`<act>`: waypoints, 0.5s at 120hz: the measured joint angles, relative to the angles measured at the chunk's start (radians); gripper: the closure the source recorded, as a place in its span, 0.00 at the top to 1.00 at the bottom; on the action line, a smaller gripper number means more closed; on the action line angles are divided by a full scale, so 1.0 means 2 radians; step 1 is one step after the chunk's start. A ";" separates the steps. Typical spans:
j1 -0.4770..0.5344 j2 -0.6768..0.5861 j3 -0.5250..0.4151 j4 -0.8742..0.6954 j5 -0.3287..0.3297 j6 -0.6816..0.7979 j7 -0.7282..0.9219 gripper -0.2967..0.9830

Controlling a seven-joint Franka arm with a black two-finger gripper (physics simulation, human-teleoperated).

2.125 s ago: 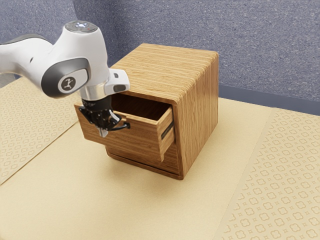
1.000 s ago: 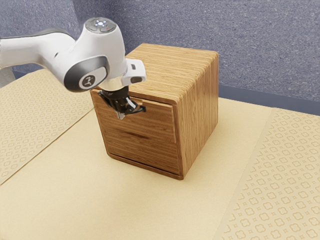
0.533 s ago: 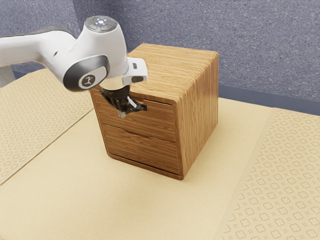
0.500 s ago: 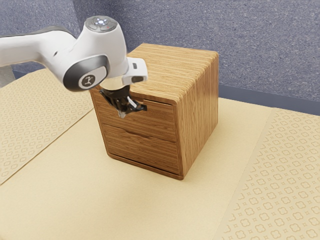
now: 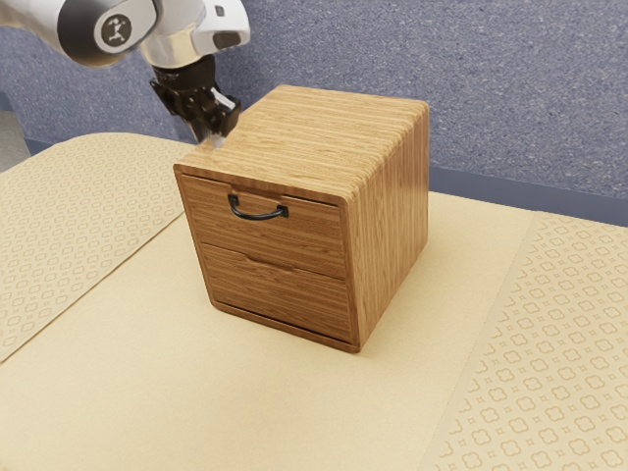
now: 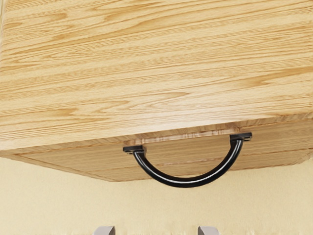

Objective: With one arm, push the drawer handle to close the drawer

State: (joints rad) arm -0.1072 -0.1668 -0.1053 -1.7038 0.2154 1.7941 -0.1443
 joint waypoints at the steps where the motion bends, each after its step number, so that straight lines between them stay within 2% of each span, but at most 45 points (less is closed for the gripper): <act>1: 0.000 0.000 0.000 0.001 -0.002 -0.001 0.002 0.40; 12: -0.001 0.001 0.001 0.004 -0.015 -0.014 0.017 0.53; 25: 0.001 0.002 0.002 0.005 -0.022 -0.023 0.032 0.62; 60: 0.001 0.004 0.003 0.005 -0.027 -0.033 0.063 0.73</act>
State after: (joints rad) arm -0.1044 -0.1588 -0.0998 -1.6939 0.1620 1.7286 -0.0188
